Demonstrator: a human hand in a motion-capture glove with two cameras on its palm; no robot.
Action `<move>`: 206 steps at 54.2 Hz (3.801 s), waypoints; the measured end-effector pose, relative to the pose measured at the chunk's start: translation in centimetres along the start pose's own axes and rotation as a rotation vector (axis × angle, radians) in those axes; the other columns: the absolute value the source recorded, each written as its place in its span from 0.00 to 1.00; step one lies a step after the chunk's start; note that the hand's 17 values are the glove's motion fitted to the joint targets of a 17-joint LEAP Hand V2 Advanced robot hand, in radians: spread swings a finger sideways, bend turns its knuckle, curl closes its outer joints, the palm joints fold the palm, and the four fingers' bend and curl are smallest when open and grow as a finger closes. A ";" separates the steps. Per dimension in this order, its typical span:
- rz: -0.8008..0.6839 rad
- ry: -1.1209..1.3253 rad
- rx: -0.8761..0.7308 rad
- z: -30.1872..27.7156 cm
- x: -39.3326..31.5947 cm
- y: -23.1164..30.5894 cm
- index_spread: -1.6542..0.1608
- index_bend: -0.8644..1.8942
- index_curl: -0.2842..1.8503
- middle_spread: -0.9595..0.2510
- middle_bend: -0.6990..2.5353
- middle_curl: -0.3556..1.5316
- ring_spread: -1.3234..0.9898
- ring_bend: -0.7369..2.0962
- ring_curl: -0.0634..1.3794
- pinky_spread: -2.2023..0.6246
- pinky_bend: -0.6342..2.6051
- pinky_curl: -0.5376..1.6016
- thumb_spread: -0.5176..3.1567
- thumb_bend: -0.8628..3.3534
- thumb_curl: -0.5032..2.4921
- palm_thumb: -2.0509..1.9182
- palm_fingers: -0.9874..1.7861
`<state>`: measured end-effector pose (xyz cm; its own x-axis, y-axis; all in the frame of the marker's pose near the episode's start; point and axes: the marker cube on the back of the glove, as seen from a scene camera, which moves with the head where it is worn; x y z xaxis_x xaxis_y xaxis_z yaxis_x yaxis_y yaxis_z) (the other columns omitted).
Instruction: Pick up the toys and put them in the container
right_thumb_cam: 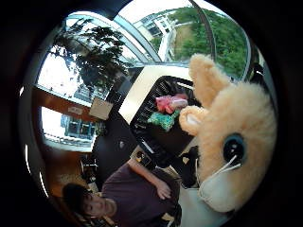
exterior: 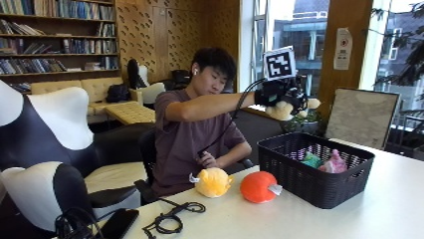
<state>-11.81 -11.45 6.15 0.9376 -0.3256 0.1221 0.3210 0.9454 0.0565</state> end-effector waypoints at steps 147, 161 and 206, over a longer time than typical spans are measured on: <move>0.138 -0.109 -0.140 6.5 4.4 3.7 0.66 0.56 0.35 0.47 0.52 0.58 0.38 0.69 0.56 0.65 0.54 0.48 0.30 0.24 0.44 0.71 0.64; 0.000 -0.128 -0.089 3.1 -4.9 0.1 0.64 0.61 0.44 0.44 0.55 0.66 0.37 0.73 0.60 0.65 0.57 0.51 0.26 0.23 0.47 0.71 0.59; 0.077 -0.227 -0.342 7.0 -5.6 0.4 0.80 0.33 0.35 0.83 0.24 0.48 0.57 0.42 0.38 0.79 0.55 0.46 0.46 0.20 0.37 0.56 0.20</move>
<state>-17.83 -9.32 12.45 0.9195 -0.2124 0.3309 0.3129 0.9048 -0.2888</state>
